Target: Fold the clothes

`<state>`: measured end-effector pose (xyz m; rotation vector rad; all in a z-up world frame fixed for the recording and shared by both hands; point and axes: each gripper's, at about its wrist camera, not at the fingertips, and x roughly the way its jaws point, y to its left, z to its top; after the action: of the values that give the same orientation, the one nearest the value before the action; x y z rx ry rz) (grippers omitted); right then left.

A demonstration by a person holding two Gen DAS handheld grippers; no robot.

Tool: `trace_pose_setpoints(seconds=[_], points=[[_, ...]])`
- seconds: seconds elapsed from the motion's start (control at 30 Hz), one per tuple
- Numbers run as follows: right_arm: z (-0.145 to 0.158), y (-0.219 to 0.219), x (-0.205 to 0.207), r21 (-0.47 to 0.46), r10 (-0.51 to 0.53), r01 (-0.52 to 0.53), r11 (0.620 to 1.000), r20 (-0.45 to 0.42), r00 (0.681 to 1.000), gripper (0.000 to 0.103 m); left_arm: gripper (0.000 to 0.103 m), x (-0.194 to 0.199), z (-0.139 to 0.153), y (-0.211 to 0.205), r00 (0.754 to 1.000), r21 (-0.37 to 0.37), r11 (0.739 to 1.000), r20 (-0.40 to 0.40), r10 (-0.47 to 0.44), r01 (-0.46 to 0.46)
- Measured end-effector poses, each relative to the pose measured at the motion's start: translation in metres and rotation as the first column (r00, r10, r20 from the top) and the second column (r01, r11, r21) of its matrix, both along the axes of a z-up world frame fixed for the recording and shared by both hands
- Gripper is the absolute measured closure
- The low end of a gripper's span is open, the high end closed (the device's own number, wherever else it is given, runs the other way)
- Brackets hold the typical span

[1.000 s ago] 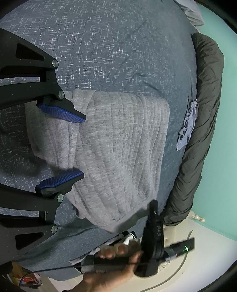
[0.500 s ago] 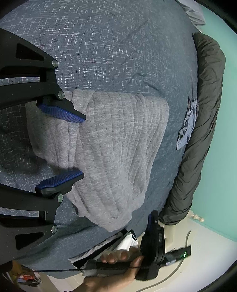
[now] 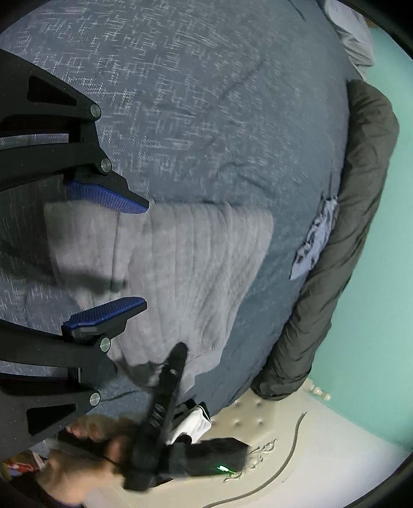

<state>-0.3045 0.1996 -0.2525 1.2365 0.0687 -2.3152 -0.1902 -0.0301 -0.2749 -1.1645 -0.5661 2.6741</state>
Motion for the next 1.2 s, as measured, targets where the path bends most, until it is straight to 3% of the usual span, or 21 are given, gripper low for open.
trace_pose_setpoints(seconds=[0.13,0.3,0.5,0.6,0.67,0.7,0.83,1.03,1.2], points=[[-0.014,0.016,-0.009,-0.002,-0.07,0.07,0.998,-0.014,0.997,0.098,0.045,0.0,-0.01,-0.012,0.999,0.014,1.0,0.039,0.017,-0.018],[0.0,0.033,-0.009,-0.044,-0.154,0.152,0.987,-0.034,0.988,0.1,0.045,0.006,-0.011,-0.029,0.998,0.012,0.999,0.044,0.051,-0.051],[0.017,0.043,0.047,-0.196,-0.164,0.158,0.968,-0.016,0.986,0.096,0.045,0.014,-0.015,-0.045,0.994,0.006,0.996,0.065,0.087,-0.087],[0.003,0.029,0.073,-0.234,-0.136,0.141,0.962,0.039,0.99,0.09,0.045,0.023,-0.013,-0.053,0.993,0.0,0.995,0.064,0.104,-0.104],[-0.01,0.017,0.085,-0.256,-0.115,0.134,0.957,0.087,0.99,0.06,0.045,0.029,-0.013,-0.059,0.992,0.0,0.994,0.064,0.113,-0.113],[-0.018,0.009,0.09,-0.265,-0.107,0.135,0.955,0.116,0.987,0.056,0.045,0.032,-0.013,-0.061,0.991,0.0,0.993,0.065,0.117,-0.117],[-0.043,-0.024,0.101,-0.273,-0.093,0.146,0.951,0.199,0.976,0.055,0.045,0.046,-0.009,-0.071,0.99,-0.012,0.992,0.054,0.128,-0.128],[-0.051,-0.073,0.099,-0.325,-0.069,0.133,0.936,0.2,0.977,0.055,0.045,0.066,-0.004,-0.092,0.986,0.0,0.987,0.047,0.16,-0.16],[-0.062,-0.105,0.083,-0.303,-0.09,0.155,0.94,0.215,0.972,0.055,0.045,0.073,-0.003,-0.105,0.983,0.001,0.984,0.044,0.177,-0.177]])
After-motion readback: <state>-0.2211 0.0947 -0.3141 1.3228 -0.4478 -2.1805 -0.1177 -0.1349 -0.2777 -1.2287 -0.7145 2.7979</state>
